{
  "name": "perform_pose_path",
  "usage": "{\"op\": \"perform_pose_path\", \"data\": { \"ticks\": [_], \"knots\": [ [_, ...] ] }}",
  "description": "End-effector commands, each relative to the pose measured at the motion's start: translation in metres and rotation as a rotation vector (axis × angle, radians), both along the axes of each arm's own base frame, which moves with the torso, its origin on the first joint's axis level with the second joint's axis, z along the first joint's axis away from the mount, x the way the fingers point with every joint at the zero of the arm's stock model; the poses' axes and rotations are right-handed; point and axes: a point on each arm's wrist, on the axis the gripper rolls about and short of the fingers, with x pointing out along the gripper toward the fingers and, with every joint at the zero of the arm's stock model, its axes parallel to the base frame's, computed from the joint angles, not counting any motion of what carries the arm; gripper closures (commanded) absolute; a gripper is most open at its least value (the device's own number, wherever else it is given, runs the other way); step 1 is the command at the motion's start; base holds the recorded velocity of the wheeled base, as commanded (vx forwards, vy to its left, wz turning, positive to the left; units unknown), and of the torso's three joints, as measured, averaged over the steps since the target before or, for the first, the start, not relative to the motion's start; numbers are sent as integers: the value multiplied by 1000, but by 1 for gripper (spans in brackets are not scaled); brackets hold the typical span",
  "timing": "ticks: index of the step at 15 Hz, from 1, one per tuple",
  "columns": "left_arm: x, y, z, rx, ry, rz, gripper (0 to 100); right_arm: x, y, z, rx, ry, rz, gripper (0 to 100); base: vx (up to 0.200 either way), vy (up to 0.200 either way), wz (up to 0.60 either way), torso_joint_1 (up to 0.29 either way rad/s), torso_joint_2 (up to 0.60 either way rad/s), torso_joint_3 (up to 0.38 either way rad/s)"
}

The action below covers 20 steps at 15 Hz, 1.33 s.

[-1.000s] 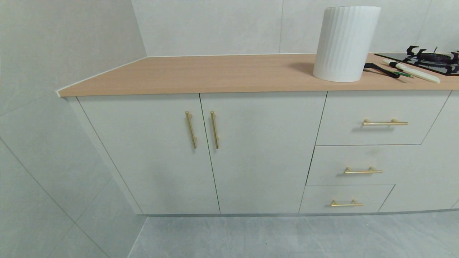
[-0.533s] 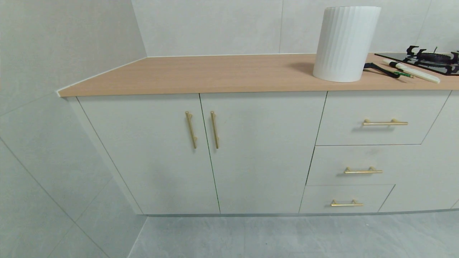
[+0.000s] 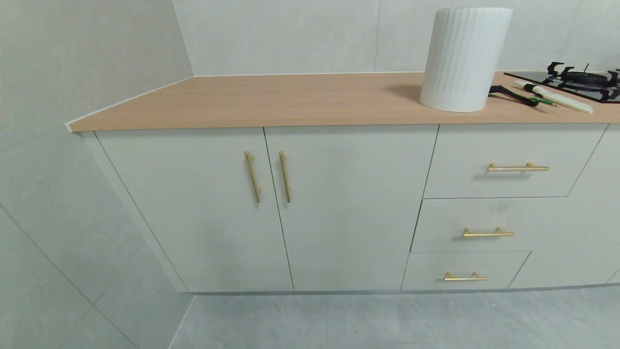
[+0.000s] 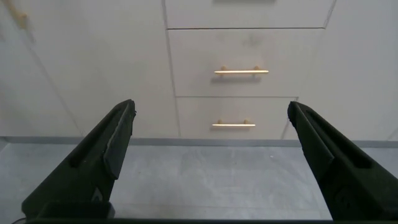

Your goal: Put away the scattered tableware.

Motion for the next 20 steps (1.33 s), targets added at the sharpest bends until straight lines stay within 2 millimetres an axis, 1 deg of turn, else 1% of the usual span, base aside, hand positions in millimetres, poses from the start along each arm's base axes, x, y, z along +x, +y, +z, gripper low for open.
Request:
{"op": "perform_pose_path", "data": {
  "ticks": [1,11,20],
  "knots": [
    [0,0,0,-1,2,1,0,0,0,0,0,1,1,0,0,-200,0,2,-2,-7],
    [0,0,0,-2,0,1,0,0,0,0,0,1,1,0,0,-200,0,3,0,1],
    [0,0,0,-2,2,1,0,0,0,0,0,1,1,0,0,0,0,0,0,0]
  ]
}}
